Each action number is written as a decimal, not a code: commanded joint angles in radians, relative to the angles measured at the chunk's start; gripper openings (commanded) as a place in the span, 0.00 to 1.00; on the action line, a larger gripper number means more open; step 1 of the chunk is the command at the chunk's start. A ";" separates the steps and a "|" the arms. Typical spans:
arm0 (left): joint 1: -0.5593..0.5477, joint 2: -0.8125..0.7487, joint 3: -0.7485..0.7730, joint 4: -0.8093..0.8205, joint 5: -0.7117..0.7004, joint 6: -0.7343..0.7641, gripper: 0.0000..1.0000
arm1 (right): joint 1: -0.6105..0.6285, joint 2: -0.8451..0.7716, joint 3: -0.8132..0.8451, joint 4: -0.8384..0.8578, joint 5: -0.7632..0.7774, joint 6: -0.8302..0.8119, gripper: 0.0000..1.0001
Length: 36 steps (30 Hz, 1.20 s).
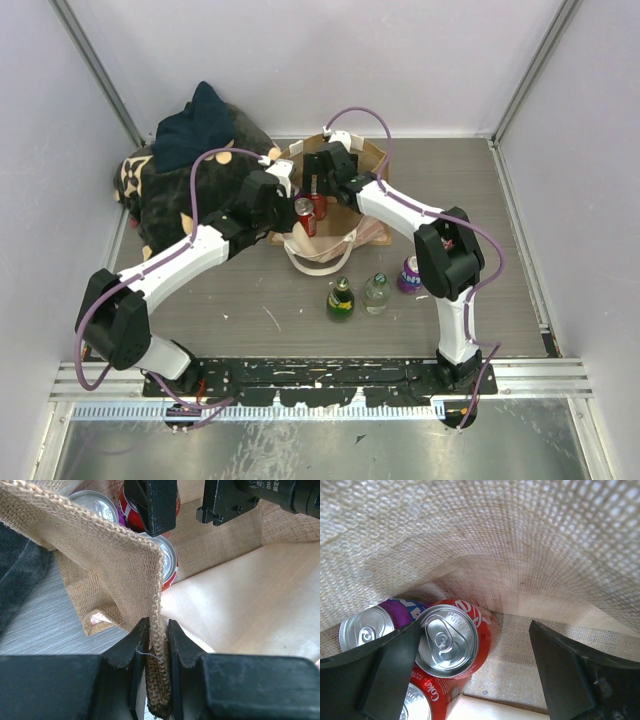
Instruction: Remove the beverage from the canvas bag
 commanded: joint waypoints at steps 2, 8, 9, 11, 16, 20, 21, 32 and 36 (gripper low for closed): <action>0.007 0.028 -0.021 -0.036 -0.018 0.002 0.20 | 0.002 -0.050 -0.035 0.055 -0.029 0.003 0.95; 0.006 0.030 -0.020 -0.038 -0.015 0.005 0.20 | 0.003 -0.089 -0.031 0.061 -0.037 -0.007 0.95; 0.006 0.029 -0.019 -0.039 -0.015 0.005 0.20 | 0.002 -0.092 -0.030 0.056 -0.039 -0.007 0.95; 0.007 0.030 -0.017 -0.038 -0.015 0.006 0.20 | 0.005 -0.101 -0.037 0.052 -0.041 -0.007 0.94; 0.006 0.034 -0.017 -0.034 -0.014 0.008 0.19 | 0.011 -0.129 -0.063 0.055 -0.037 -0.007 0.94; 0.007 0.040 -0.016 -0.033 -0.009 0.011 0.19 | 0.017 -0.148 -0.081 0.058 -0.032 -0.007 0.93; 0.007 0.041 -0.015 -0.036 -0.008 0.011 0.19 | 0.017 -0.152 -0.084 0.059 -0.034 -0.007 0.93; 0.007 0.037 -0.014 -0.040 -0.016 0.023 0.18 | 0.023 -0.048 -0.014 0.023 -0.023 -0.025 0.93; 0.006 0.032 -0.014 -0.040 -0.018 0.023 0.18 | 0.022 -0.020 -0.028 0.009 0.001 -0.023 0.92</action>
